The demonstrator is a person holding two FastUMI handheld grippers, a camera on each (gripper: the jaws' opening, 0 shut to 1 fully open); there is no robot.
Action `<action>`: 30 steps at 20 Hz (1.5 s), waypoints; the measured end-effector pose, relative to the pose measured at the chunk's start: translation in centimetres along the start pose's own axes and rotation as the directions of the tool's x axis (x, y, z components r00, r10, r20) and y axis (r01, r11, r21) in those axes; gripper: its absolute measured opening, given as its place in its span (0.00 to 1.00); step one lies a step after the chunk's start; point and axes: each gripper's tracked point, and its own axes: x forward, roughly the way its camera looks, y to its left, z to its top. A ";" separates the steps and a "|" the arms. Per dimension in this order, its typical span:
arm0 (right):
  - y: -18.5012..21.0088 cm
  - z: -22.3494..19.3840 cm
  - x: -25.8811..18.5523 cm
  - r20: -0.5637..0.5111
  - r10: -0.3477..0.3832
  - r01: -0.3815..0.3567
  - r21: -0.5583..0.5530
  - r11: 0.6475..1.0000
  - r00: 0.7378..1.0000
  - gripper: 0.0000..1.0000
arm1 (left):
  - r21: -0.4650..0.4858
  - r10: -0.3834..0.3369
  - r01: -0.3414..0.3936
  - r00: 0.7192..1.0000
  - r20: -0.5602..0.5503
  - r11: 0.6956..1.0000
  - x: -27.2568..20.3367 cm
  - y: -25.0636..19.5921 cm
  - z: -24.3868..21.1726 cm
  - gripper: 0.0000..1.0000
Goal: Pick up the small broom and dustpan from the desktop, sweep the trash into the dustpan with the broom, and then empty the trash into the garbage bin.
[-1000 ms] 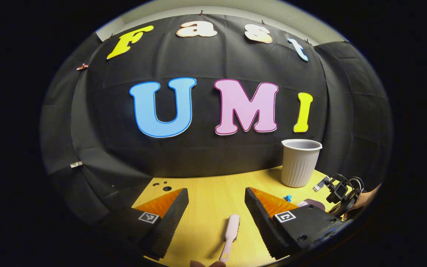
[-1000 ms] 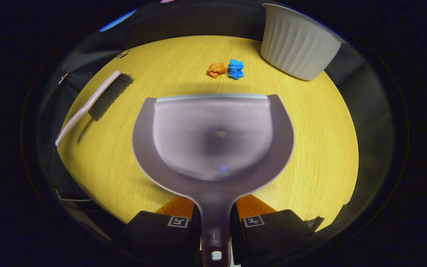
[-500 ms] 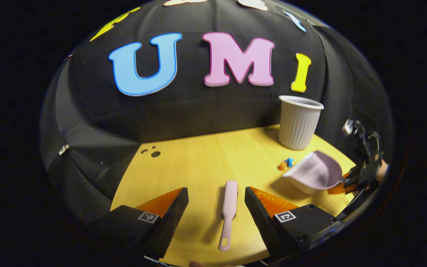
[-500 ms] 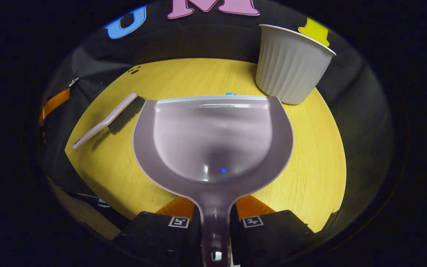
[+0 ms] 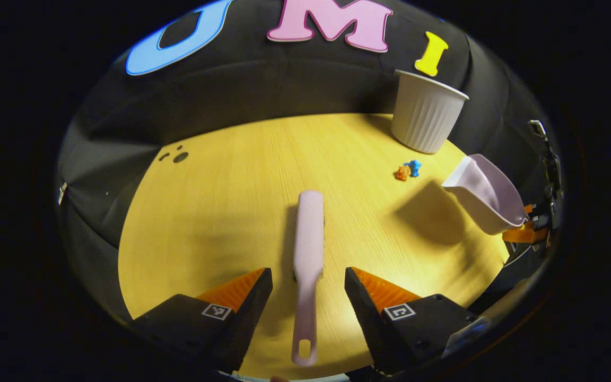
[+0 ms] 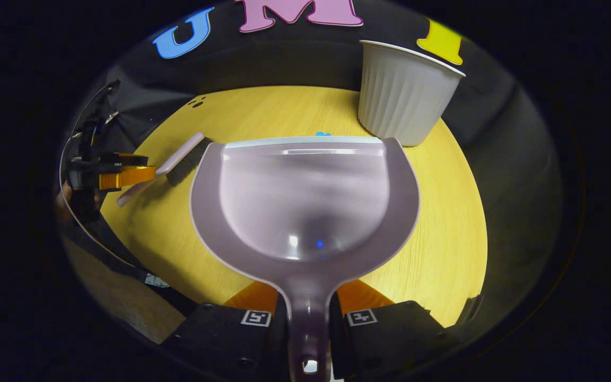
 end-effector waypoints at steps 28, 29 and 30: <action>-4.2 -2.1 0.2 -0.308 -0.007 -0.047 -0.166 0.985 0.951 0.37 | 0.222 -0.070 0.078 0.997 -0.041 0.972 8.0 -6.2 7.6 0.29; -4.6 -1.9 0.6 -0.321 -0.007 -0.050 -0.168 0.985 0.947 0.36 | 0.238 -0.078 0.083 0.997 -0.030 0.968 8.5 -7.1 8.8 0.27; -5.0 -1.6 0.9 -0.327 -0.004 -0.053 -0.167 0.985 0.945 0.41 | 0.255 -0.085 0.087 0.996 -0.021 0.963 9.1 -8.0 10.1 0.29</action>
